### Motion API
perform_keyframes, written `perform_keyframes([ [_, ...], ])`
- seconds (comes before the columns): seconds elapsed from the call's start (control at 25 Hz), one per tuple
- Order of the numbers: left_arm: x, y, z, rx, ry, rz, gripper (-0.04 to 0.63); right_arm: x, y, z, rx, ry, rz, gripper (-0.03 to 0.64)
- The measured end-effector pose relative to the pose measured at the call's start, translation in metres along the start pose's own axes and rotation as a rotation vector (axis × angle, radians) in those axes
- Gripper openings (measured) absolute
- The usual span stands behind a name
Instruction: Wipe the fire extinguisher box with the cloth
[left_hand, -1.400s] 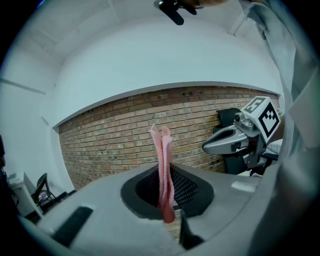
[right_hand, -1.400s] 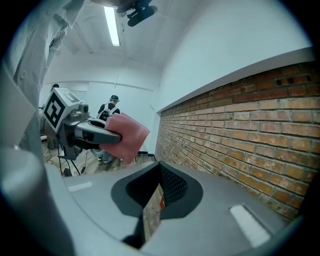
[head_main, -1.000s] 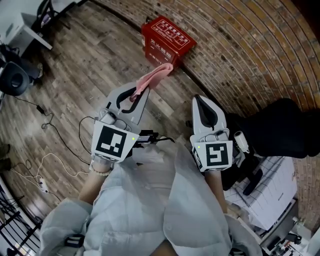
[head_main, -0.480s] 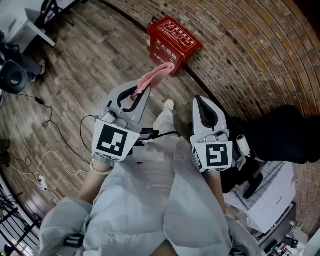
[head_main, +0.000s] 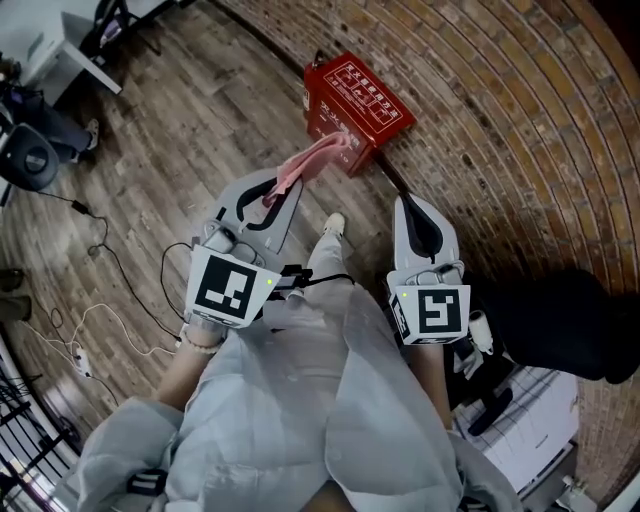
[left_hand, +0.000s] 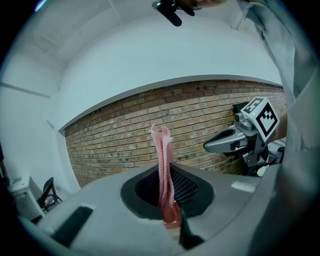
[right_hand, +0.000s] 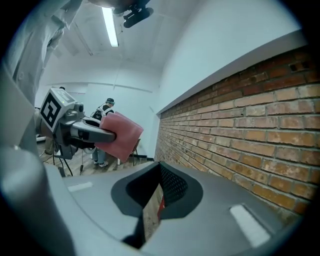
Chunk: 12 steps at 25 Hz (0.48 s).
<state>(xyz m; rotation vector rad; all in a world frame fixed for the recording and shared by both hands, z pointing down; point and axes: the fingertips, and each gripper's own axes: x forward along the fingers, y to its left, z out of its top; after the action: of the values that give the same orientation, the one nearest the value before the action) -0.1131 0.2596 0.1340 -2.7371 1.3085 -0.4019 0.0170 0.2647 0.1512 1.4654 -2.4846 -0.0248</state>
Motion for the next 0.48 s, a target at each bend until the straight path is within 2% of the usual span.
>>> perform_keyframes([
  [0.48,0.133,0.067,0.032,-0.033,-0.009,0.093,0.011,0.111,-0.115,0.011,-0.015,0.020,0.078,0.005],
])
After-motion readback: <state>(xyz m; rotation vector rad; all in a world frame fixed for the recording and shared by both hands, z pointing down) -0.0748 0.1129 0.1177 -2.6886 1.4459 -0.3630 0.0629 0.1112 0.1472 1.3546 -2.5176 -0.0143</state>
